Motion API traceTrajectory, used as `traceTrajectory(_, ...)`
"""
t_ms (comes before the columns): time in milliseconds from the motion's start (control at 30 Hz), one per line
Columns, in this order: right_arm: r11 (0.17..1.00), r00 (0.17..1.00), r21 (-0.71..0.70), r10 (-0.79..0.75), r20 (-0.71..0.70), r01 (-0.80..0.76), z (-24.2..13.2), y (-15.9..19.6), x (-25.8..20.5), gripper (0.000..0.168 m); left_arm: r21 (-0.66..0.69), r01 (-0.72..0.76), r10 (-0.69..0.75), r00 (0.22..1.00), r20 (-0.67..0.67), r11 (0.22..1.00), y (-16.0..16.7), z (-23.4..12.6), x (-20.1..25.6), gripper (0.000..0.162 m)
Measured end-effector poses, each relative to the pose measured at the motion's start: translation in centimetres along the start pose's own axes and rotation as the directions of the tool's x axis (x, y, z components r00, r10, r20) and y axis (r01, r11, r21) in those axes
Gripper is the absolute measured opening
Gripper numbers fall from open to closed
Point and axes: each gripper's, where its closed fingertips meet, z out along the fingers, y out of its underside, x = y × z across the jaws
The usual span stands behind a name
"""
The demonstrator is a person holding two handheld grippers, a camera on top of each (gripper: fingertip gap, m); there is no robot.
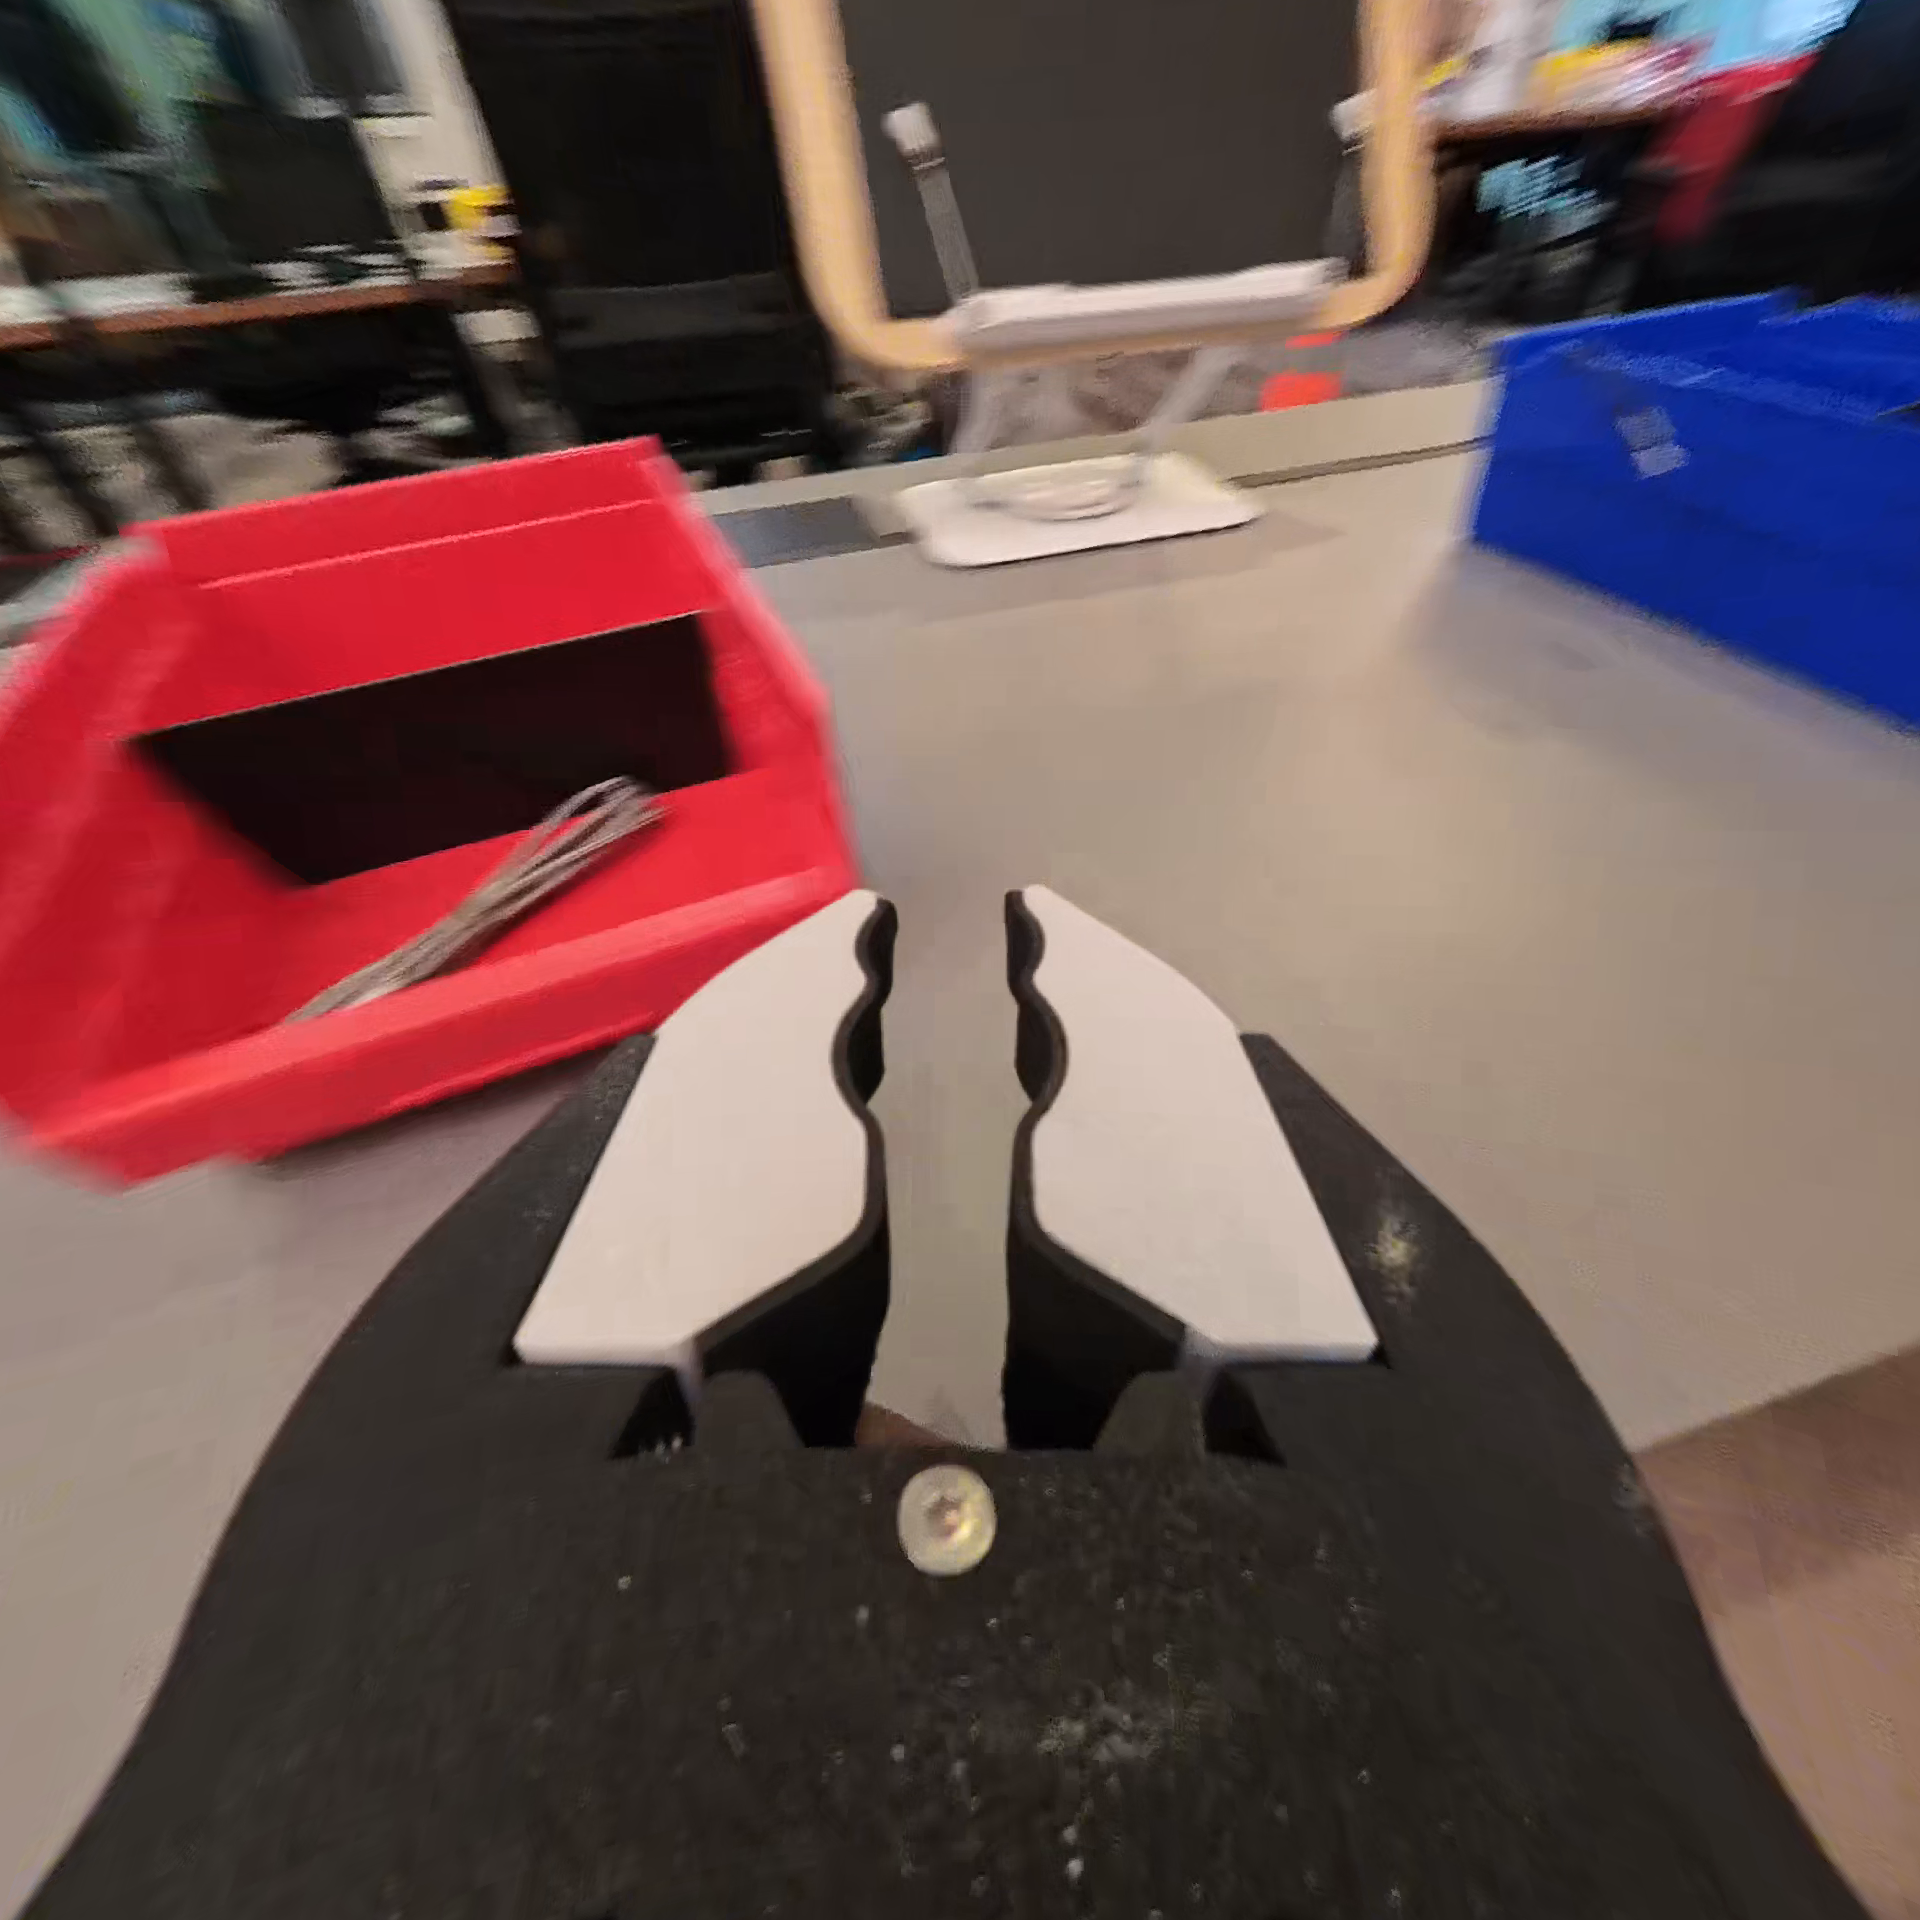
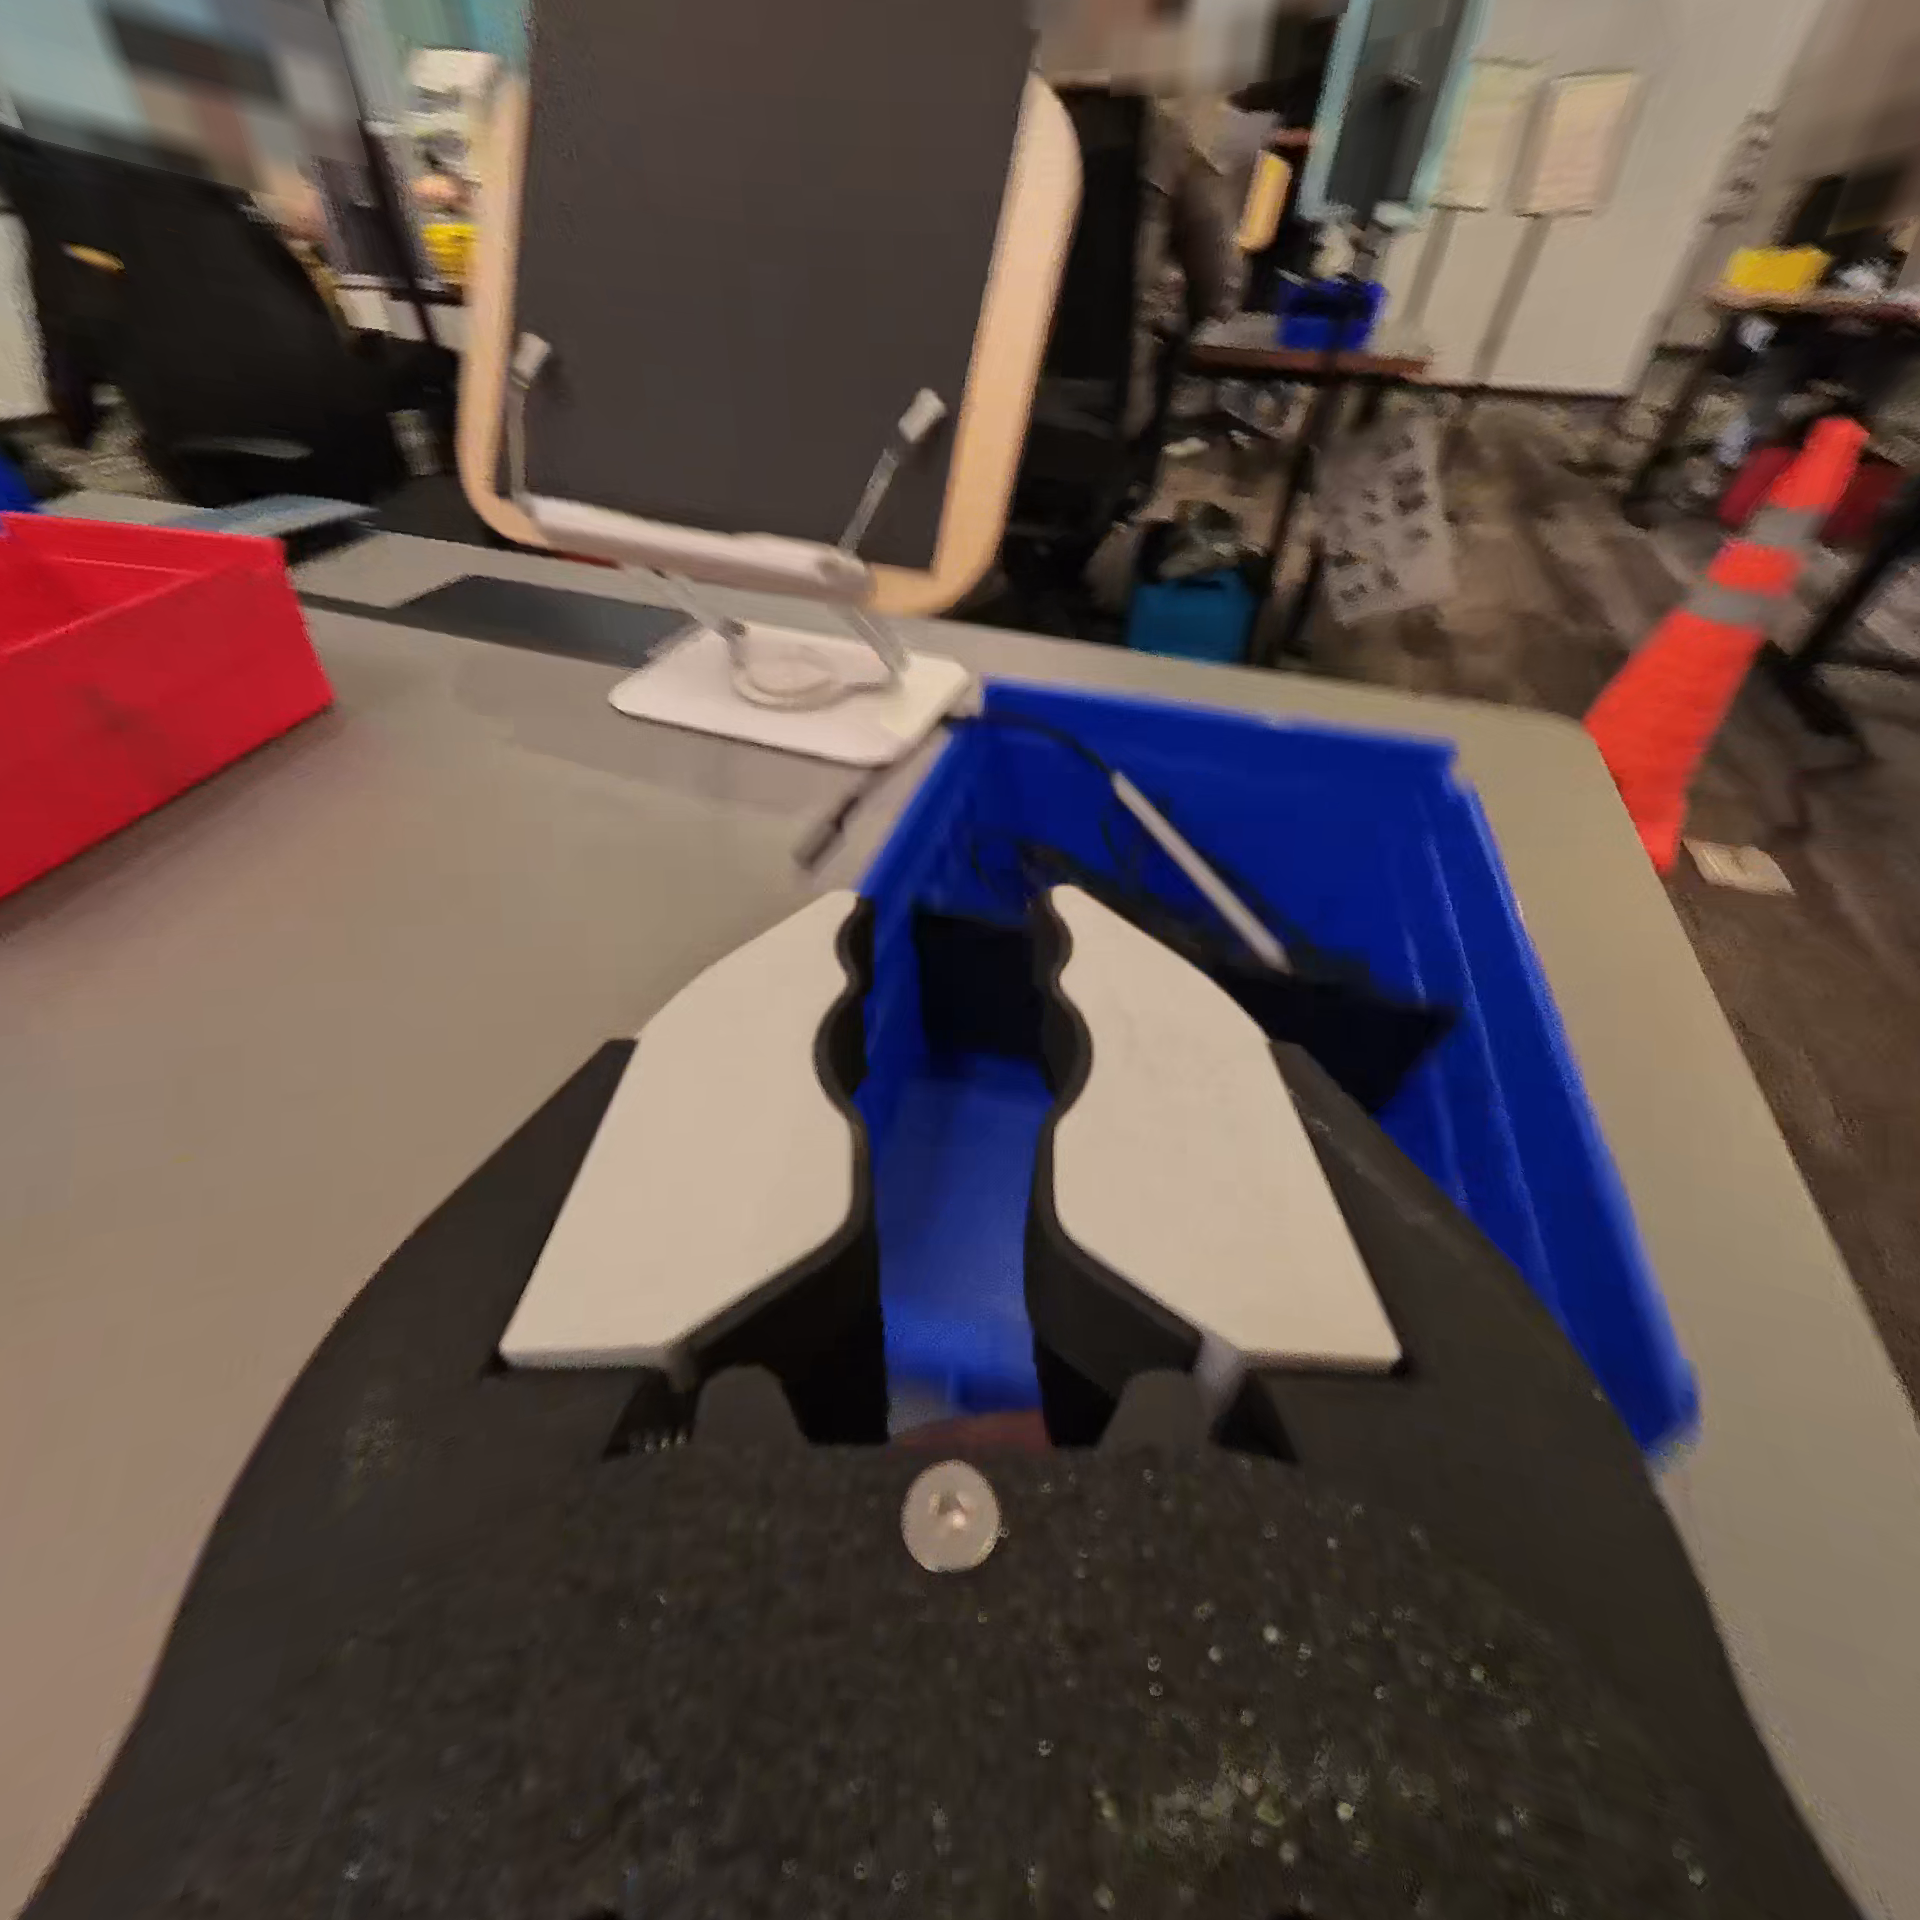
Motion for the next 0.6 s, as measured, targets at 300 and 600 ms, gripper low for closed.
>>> traceTrajectory(300,0.987,0.982,-0.097,0.116,-0.151,-0.132,-4.4,10.0,1.3,0.036,-0.13,0.064,-0.038,0.98,0.197,0.989,3.0,-0.6,-6.8,0.033)
traceTrajectory(600,0.978,0.982,-0.154,0.12,-0.145,-0.142,-3.8,11.4,1.4,0.042,-0.118,0.124,-0.101,0.978,0.181,0.985,3.2,-0.6,-6.8,0.038)
